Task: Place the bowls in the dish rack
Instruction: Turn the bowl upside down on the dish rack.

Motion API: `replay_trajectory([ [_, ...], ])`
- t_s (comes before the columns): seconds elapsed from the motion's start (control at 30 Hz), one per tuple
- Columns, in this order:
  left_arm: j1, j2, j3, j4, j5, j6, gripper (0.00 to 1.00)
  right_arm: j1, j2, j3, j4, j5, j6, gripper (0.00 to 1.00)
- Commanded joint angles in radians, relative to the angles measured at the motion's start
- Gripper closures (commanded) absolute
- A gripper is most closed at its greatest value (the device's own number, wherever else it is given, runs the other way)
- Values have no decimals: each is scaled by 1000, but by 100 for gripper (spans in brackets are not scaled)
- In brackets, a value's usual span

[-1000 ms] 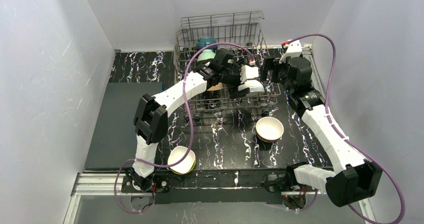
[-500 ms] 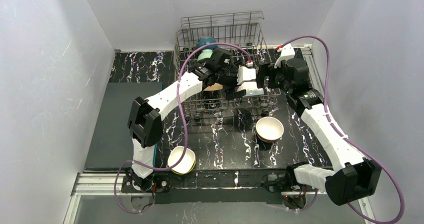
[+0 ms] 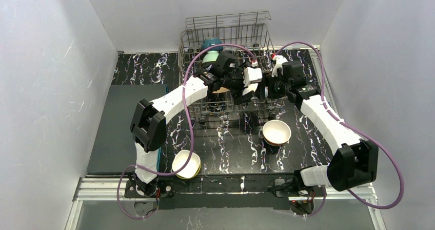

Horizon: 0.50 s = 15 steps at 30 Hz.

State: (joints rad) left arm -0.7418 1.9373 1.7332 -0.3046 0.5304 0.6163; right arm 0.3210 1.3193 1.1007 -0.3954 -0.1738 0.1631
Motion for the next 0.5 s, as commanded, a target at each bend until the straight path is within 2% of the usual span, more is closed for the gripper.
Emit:
replay_trajectory([
  [0.0, -3, -61, -26, 34, -23, -76, 5, -1, 43, 66, -17, -52, 26, 22],
  [0.47, -3, -57, -26, 26, -78, -144, 7, -9, 169, 124, -115, 8, -2, 25],
])
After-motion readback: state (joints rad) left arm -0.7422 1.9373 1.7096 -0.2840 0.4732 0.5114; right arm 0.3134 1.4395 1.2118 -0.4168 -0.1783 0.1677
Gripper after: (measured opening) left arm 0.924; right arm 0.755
